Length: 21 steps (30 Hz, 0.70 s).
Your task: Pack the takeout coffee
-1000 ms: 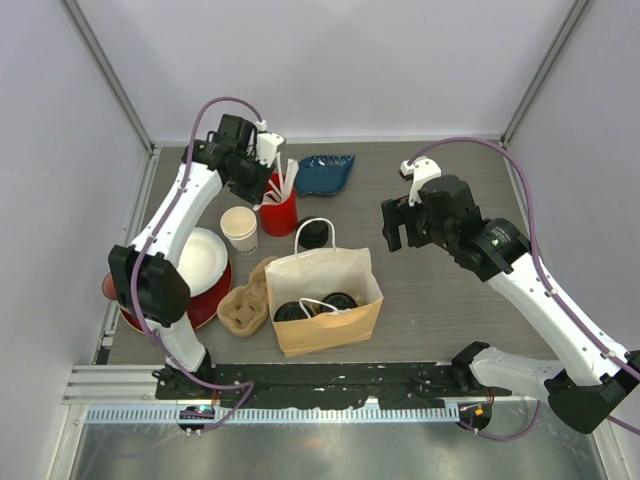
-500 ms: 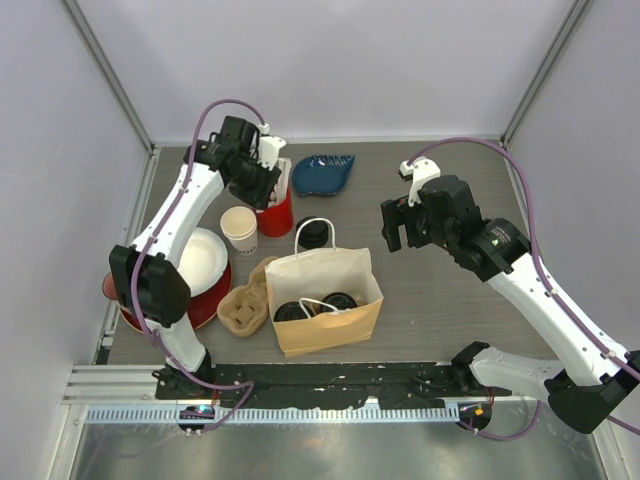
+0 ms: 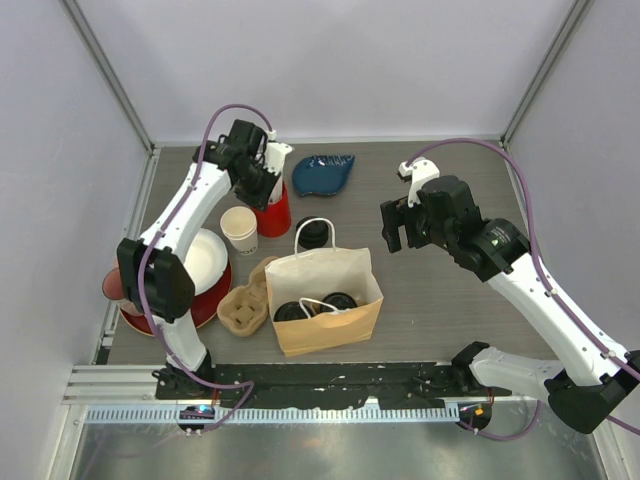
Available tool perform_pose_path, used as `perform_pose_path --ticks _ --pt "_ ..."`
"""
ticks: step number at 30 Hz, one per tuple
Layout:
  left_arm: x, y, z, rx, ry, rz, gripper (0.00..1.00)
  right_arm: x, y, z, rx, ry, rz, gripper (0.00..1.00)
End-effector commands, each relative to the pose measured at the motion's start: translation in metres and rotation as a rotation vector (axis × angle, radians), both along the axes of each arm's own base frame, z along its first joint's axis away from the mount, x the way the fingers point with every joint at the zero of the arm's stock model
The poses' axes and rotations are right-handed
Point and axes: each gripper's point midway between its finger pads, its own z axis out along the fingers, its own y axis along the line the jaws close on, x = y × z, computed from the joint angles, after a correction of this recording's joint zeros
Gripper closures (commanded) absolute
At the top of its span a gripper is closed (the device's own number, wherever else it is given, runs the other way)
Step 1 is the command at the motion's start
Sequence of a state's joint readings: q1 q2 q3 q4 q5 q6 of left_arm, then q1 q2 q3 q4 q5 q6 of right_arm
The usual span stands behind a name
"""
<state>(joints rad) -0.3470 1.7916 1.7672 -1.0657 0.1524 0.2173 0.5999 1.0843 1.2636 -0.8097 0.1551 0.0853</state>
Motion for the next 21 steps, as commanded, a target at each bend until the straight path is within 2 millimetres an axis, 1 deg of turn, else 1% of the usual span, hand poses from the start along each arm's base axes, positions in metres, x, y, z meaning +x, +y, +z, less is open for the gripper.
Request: perform_pose_path --ticks 1,2,7,9,11,12,14,15,17,18,19,21 --pt "0.004 0.004 0.020 0.015 -0.069 0.013 0.94 0.001 -0.001 0.006 0.009 -0.022 0.003 0.12" --pt "0.004 0.005 0.024 0.019 -0.081 0.016 1.00 0.001 -0.001 0.007 0.009 -0.024 0.003 0.12" --pt "0.008 0.013 0.049 0.038 -0.168 0.037 1.00 0.001 0.000 0.009 0.015 -0.026 0.006 0.12" --pt "0.006 0.016 0.062 0.041 -0.205 0.040 1.00 0.001 0.000 0.011 0.017 -0.029 0.006 0.12" --pt "0.003 0.019 0.070 0.046 -0.225 0.046 1.00 0.000 0.000 0.012 0.016 -0.029 0.005 0.12" --pt "-0.002 0.020 0.078 0.042 -0.242 0.039 1.00 0.000 -0.001 0.014 0.014 -0.031 0.009 0.12" --pt "-0.009 0.021 0.086 0.038 -0.253 0.033 1.00 -0.001 -0.001 0.017 0.015 -0.035 0.015 0.12" --pt "-0.017 0.023 0.095 0.028 -0.266 0.029 1.00 -0.001 -0.001 0.021 0.019 -0.041 0.018 0.12" --pt "-0.024 0.024 0.104 0.024 -0.280 0.017 1.00 -0.004 0.004 0.030 0.034 -0.054 0.052 0.12" --pt "-0.029 0.026 0.109 0.021 -0.286 0.014 1.00 -0.005 0.006 0.040 0.050 -0.075 0.069 0.12" --pt "-0.035 0.028 0.118 0.015 -0.307 0.009 1.00 -0.006 0.007 0.047 0.052 -0.090 0.088 0.12" --pt "-0.041 0.028 0.129 0.001 -0.327 0.000 1.00 -0.007 0.012 0.062 0.075 -0.118 0.119 0.12"
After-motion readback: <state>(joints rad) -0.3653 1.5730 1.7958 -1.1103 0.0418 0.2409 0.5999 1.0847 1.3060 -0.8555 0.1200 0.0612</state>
